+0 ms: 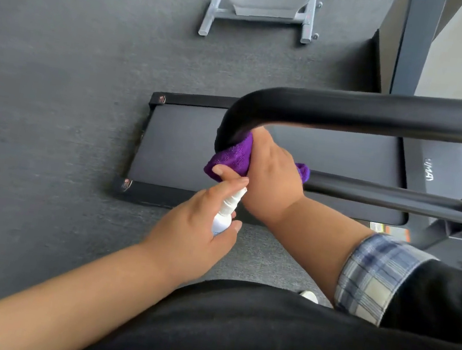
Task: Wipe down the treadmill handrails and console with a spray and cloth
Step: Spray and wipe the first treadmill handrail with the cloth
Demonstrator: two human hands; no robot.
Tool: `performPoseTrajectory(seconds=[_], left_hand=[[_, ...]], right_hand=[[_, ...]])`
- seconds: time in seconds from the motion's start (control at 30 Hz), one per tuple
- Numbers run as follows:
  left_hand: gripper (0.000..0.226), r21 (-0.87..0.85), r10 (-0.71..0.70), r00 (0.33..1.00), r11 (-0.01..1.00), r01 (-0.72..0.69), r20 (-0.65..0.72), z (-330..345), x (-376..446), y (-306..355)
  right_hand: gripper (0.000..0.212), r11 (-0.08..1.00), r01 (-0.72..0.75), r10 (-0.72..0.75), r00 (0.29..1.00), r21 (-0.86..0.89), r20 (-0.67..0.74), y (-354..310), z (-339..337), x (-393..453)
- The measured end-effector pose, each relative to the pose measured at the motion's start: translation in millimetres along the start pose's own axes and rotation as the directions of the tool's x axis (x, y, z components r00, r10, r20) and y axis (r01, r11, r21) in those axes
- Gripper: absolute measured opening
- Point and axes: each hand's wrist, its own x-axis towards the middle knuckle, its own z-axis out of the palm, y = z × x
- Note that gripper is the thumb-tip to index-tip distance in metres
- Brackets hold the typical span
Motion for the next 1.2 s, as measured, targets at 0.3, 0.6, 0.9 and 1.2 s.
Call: performPoseTrajectory(seconds=[0.3,0.6,0.9,1.2], left_hand=[[0.073,-0.015,0.096,0.992,0.995,-0.096,0.08,-5.9,10.8,-19.0],[0.07,-0.036,0.209,0.967,0.978,-0.206,0.147,2.4,32.9,-11.2],[0.067,-0.08,0.191,0.976,0.98,-0.183,0.104,-0.1,34.5,-28.6],[0.075,-0.1,0.275,0.953,0.959,-0.264,0.124,10.0,36.8,-13.6]], right_hand=[[0.083,0.914,0.121,-0.053,0.982,-0.387,0.18,19.4,-12.5,-1.0],[0.086,0.877,-0.032,0.097,0.989,-0.48,0.112,73.5,-65.9,-41.8],[0.079,0.849,-0.189,0.227,0.974,-0.493,0.017,52.2,-54.3,-48.5],[0.083,0.882,-0.057,0.126,0.985,-0.469,0.118,15.1,-10.0,-20.1]])
